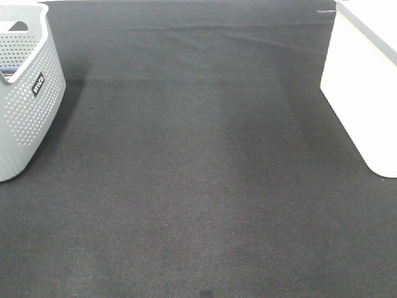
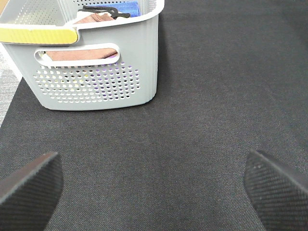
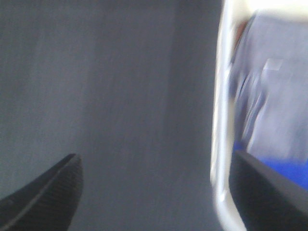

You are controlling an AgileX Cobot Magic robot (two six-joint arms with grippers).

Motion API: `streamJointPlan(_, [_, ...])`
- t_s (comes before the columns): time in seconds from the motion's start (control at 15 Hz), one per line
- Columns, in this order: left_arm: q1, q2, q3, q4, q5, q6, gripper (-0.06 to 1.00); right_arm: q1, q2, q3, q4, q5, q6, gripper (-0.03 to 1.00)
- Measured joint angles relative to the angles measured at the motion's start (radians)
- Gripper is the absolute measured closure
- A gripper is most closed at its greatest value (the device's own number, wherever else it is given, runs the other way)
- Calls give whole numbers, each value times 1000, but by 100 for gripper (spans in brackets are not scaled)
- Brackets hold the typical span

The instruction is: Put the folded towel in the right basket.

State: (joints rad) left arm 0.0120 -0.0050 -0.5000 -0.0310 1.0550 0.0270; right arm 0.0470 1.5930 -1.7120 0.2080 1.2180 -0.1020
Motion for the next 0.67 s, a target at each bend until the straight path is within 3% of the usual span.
streamJointPlan(0.4, [0, 0, 0, 0, 0, 0, -3, 2, -453, 717, -33, -1, 3, 19])
streamJointPlan(0.67, [0, 0, 0, 0, 0, 0, -3, 2, -781, 1056, -36, -1, 3, 19])
